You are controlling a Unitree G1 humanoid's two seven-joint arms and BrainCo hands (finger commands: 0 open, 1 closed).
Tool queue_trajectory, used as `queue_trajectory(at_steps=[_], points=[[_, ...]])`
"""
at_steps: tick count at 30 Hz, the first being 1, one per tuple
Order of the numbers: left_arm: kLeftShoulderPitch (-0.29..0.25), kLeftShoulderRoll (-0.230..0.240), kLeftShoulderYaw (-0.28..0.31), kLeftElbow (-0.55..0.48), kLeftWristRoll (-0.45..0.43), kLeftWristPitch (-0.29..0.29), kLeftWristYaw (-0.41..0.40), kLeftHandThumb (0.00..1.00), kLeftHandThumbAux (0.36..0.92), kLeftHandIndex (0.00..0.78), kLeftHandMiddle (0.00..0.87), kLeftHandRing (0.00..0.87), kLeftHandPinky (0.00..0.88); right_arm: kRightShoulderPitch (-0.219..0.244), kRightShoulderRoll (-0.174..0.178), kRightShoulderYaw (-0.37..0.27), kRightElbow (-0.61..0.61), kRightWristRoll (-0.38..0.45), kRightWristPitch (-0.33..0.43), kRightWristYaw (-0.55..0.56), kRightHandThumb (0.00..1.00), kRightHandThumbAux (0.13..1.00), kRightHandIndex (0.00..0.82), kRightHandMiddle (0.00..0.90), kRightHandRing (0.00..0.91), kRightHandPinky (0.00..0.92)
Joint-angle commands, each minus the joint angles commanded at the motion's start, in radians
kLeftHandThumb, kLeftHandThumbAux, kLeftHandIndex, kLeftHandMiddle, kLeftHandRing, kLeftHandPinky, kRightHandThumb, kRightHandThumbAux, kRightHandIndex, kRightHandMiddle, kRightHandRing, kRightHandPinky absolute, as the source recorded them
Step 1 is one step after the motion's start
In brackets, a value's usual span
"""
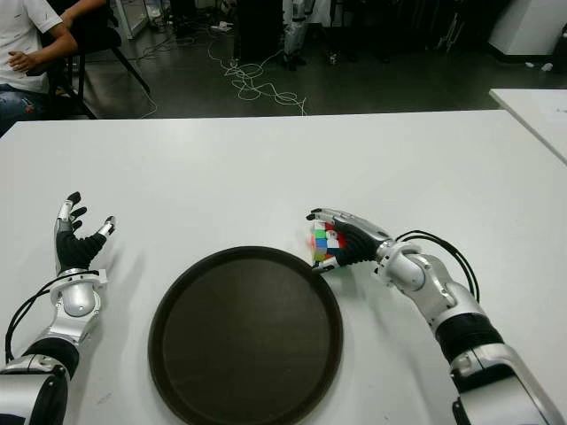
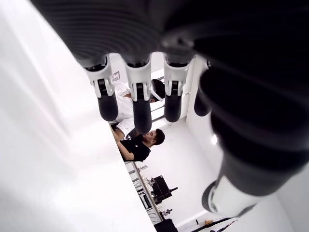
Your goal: Pick up the Rubik's Cube and put it in the plate
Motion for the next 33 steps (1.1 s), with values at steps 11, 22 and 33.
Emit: queue_trajectory(at_steps=[11, 22, 33], points=[[0.001, 0.002, -0.008, -0.003, 0.010, 0.008, 0.008, 0.000, 0.775, 0.088, 0.132, 0.123, 0.094, -0.004, 0.001, -0.009, 0.015, 0.029, -0.006, 0.027, 0.000, 0.632, 0.000, 0.028, 0.040, 0.028], [0.003, 0.004, -0.010, -0.004, 0.011, 0.003, 0.009, 0.000, 0.781, 0.088, 0.130, 0.133, 0.128, -0.005, 0.002, -0.005, 0.030, -0.005, -0.023, -0.046, 0.000, 0.628, 0.027, 0.061, 0.060, 0.050], [0.004, 0.006, -0.009, -0.008, 0.007, 0.004, -0.001, 0.000, 0.788, 0.082, 0.121, 0.121, 0.111, 0.018, 0.012, -0.020, -0.005, -0.025, 0.025, -0.160, 0.100, 0.791, 0.301, 0.349, 0.393, 0.442]])
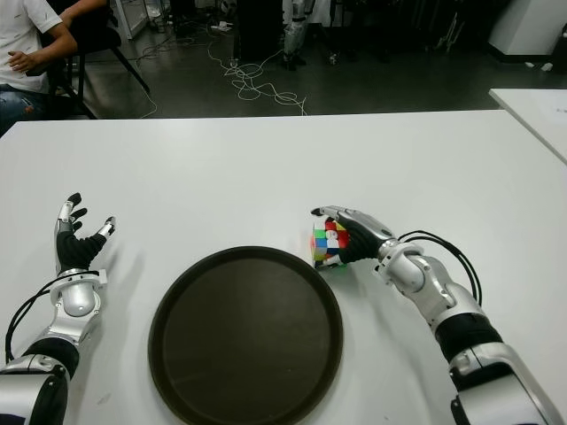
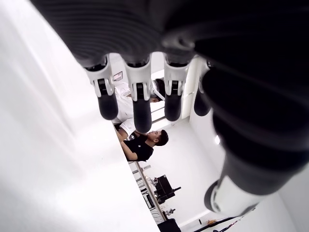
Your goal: Pick up the Rubik's Cube and put it in the plate
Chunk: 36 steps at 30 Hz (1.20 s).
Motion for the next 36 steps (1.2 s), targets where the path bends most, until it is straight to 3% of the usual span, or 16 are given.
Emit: queue_trajectory(at_steps=[2, 6, 9, 22, 36], points=[[0.000, -0.001, 0.001, 0.001, -0.002, 0.006, -0.002, 0.000, 0.786, 0.082, 0.118, 0.116, 0.102, 0.006, 0.004, -0.005, -0.016, -0.003, 0.022, -0.015, 0.186, 0.789, 0.401, 0.522, 0.566, 0.620], [-0.001, -0.001, 0.001, 0.000, -0.002, 0.011, -0.001, 0.000, 0.786, 0.087, 0.122, 0.116, 0.098, 0.015, 0.009, -0.009, -0.040, -0.007, 0.055, -0.032, 0.232, 0.775, 0.475, 0.646, 0.685, 0.723], [0.000, 0.000, 0.001, 0.000, -0.002, 0.009, 0.000, 0.000, 0.790, 0.090, 0.125, 0.122, 0.112, 0.024, 0.015, -0.014, -0.059, -0.005, 0.079, -0.045, 0.197, 0.755, 0.503, 0.696, 0.732, 0.752], [0.002, 0.000, -0.003, -0.002, 0.006, 0.003, 0.020, 0.000, 0.777, 0.085, 0.130, 0.132, 0.123, 0.045, 0.026, -0.036, -0.094, 0.015, 0.105, -0.070, 0.143, 0.736, 0.554, 0.768, 0.789, 0.793], [0.002, 0.003, -0.013, -0.003, 0.017, 0.000, 0.022, 0.000, 0.770, 0.103, 0.136, 0.135, 0.125, 0.041, 0.031, -0.050, -0.071, 0.028, 0.060, -0.074, 0.126, 0.722, 0.589, 0.781, 0.797, 0.797]])
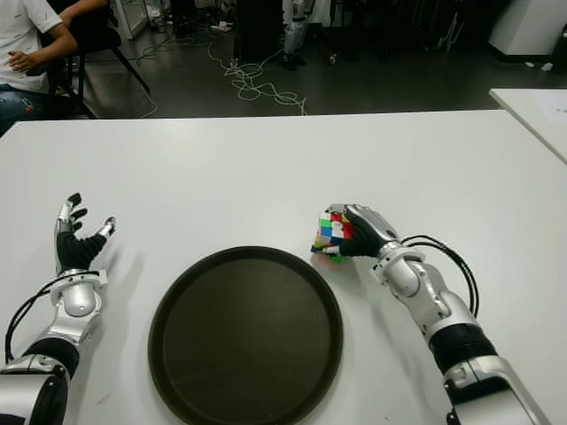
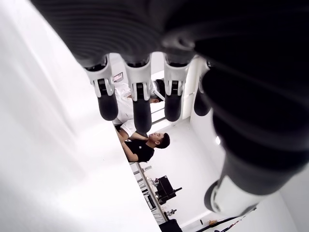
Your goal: Pick up the Rubik's Cube and put it in the plate
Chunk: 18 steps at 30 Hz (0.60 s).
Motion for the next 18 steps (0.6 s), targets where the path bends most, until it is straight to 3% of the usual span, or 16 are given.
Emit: queue_trajectory(at_steps=[9, 18], points=[[0.001, -0.002, 0.004, -0.003, -0.009, -0.011, -0.013, 0.000, 0.800, 0.104, 0.141, 0.149, 0.143, -0.003, -0.002, 0.001, 0.010, -0.006, -0.012, -0.012, 0.105, 0.723, 0.579, 0.778, 0.796, 0.794], [0.002, -0.003, 0.005, -0.003, -0.009, -0.010, -0.009, 0.000, 0.780, 0.094, 0.133, 0.147, 0.142, -0.001, 0.000, -0.001, 0.003, -0.003, -0.001, -0.012, 0.139, 0.733, 0.575, 0.778, 0.795, 0.795]])
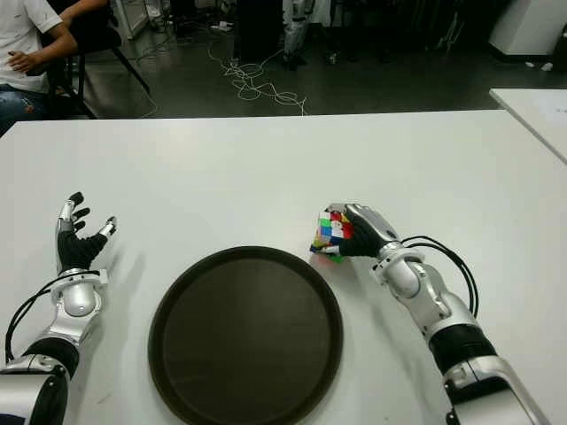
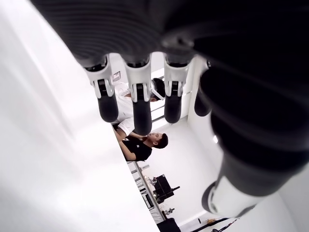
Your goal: Pick up the Rubik's Cube and put it in the plate
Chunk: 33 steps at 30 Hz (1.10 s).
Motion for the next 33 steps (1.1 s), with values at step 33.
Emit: queue_trajectory(at_steps=[33], points=[[-0.002, -0.009, 0.010, 0.005, -0.011, -0.014, -0.011, 0.000, 0.779, 0.097, 0.141, 0.155, 0.166, -0.070, 0.179, -0.160, 0.079, 0.213, -0.186, -0.130, 0.218, 0.765, 0.638, 0.815, 0.838, 0.829]])
